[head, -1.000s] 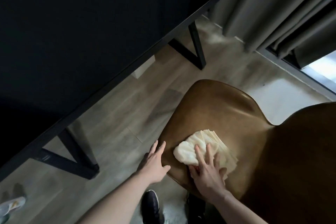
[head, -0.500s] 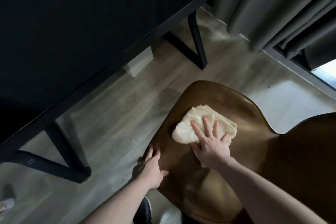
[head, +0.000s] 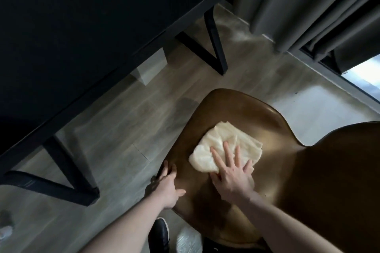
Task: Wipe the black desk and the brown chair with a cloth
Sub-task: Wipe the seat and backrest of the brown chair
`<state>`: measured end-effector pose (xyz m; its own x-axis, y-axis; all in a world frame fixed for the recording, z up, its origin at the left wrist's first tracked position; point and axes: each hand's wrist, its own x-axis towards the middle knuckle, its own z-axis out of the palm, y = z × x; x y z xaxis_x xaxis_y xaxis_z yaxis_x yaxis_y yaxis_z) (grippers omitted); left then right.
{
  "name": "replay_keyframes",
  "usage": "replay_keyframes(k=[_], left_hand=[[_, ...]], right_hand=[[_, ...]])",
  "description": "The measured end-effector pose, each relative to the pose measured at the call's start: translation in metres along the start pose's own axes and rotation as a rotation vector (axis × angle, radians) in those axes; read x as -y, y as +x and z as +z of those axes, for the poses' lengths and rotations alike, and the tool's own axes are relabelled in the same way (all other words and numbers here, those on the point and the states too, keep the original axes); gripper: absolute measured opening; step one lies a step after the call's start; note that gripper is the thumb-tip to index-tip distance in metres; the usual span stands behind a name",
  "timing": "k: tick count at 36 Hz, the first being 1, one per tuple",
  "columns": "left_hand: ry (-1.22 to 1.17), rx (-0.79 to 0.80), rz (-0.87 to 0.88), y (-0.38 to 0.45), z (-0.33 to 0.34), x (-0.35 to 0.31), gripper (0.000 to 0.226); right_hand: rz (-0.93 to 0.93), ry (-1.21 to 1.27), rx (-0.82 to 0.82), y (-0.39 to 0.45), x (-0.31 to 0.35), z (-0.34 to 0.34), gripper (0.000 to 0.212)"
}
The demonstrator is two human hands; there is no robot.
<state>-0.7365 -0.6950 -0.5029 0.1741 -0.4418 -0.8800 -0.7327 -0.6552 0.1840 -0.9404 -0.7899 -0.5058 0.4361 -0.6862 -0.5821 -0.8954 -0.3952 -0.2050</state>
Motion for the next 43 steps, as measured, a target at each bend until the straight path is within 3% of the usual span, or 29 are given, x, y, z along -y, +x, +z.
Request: replay_keyframes(k=[8, 14, 19, 26, 33, 43], left_hand=[[0.119, 0.103, -0.036, 0.002, -0.014, -0.001, 0.097], [0.188, 0.109, -0.038, 0.003, -0.015, -0.005, 0.096], [0.194, 0.093, -0.031, 0.013, -0.013, -0.001, 0.095], [0.216, 0.094, -0.015, 0.018, -0.010, 0.003, 0.094], [0.253, 0.083, -0.039, 0.013, -0.005, -0.003, 0.091], [0.270, 0.104, -0.067, 0.009, -0.008, -0.008, 0.092]], right_hand=[[0.052, 0.068, 0.101, -0.084, 0.003, 0.048, 0.070], [0.035, 0.006, 0.107, -0.056, 0.000, 0.030, 0.073], [-0.043, -0.114, -0.010, -0.009, -0.015, 0.004, 0.076], [-0.030, -0.071, -0.081, 0.066, -0.027, -0.046, 0.075], [-0.067, -0.120, -0.074, 0.047, -0.058, -0.051, 0.074], [0.219, -0.108, -0.030, -0.018, -0.114, -0.033, 0.069]])
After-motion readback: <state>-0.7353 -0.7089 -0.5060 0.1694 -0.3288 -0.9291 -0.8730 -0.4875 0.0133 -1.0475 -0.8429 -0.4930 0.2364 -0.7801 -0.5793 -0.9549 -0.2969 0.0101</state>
